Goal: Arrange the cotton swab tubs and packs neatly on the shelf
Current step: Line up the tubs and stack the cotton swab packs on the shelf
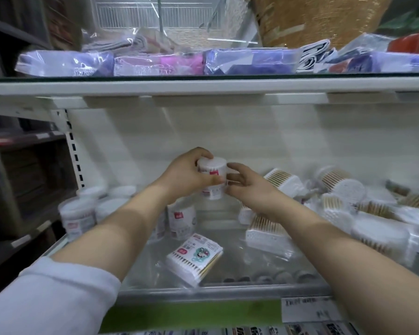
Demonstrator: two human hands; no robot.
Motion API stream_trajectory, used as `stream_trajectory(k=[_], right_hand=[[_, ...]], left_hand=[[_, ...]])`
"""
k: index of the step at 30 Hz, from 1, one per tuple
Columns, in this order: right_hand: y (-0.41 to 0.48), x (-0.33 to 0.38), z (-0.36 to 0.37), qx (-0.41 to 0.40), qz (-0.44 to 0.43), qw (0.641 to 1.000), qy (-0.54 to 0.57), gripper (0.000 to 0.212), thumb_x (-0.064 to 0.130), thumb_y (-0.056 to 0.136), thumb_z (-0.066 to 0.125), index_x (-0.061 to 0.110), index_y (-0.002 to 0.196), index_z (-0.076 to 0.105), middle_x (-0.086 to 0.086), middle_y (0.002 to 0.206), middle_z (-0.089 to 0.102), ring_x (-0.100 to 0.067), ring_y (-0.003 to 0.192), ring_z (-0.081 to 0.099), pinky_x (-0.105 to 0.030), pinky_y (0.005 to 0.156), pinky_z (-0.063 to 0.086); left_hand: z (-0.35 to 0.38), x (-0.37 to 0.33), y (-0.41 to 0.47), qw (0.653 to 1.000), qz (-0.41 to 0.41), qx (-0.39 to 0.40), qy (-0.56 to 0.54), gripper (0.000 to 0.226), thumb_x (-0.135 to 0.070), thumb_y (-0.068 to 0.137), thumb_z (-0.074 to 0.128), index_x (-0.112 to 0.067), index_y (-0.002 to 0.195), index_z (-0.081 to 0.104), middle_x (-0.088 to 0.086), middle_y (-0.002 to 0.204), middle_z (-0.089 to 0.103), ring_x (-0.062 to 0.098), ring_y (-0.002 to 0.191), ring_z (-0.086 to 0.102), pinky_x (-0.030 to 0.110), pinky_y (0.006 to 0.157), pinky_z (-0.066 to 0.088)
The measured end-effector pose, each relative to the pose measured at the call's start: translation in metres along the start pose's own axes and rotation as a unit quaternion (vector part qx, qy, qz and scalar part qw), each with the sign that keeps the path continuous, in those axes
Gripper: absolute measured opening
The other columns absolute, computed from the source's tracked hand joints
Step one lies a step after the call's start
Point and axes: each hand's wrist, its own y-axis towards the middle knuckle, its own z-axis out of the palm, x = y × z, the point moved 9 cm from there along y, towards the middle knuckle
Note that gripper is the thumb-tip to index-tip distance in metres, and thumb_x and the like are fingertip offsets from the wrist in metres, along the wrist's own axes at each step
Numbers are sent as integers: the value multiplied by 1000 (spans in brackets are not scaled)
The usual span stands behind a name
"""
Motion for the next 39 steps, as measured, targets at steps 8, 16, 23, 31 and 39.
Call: stream_trajectory(k=[8, 16, 23, 31, 39], right_hand=[[6, 12, 9, 2, -57, 995, -81, 68, 5, 79, 72, 23, 137, 41, -6, 116, 58, -23, 108, 63, -30, 92, 51], [20, 2, 7, -27, -52, 982, -181, 41, 12, 77, 74, 17, 115, 61, -6, 108, 70, -19, 100, 66, -27, 85, 50], [24, -6, 13, -23, -35, 962, -271, 36, 16, 80, 71, 16, 115, 63, -6, 110, 70, -21, 101, 64, -19, 76, 42], [26, -14, 21, -14, -13, 959, -283, 36, 12, 83, 66, 13, 118, 59, -10, 108, 70, -25, 100, 63, -21, 73, 40], [27, -12, 25, -5, -8, 958, -285, 35, 13, 83, 68, 9, 116, 60, -14, 105, 68, -26, 96, 62, -28, 79, 45]], left_hand=[[12, 25, 5, 999, -8, 37, 39, 51, -20, 67, 83, -22, 113, 60, -2, 104, 67, 15, 92, 64, 22, 80, 51], [20, 31, 4, 987, 7, 64, 151, 42, -31, 74, 78, -18, 112, 66, 0, 109, 69, 17, 101, 63, 27, 89, 48], [29, 35, 5, 958, -7, 95, 270, 47, -39, 81, 67, -15, 121, 61, 5, 122, 63, 22, 111, 57, 26, 92, 43], [29, 54, 16, 945, -48, 99, 307, 52, -46, 73, 70, -29, 121, 61, 0, 122, 62, 23, 113, 55, 38, 98, 44], [24, 57, 20, 945, -50, 69, 316, 49, -46, 72, 74, -29, 117, 65, 1, 123, 61, 25, 115, 53, 39, 98, 45]])
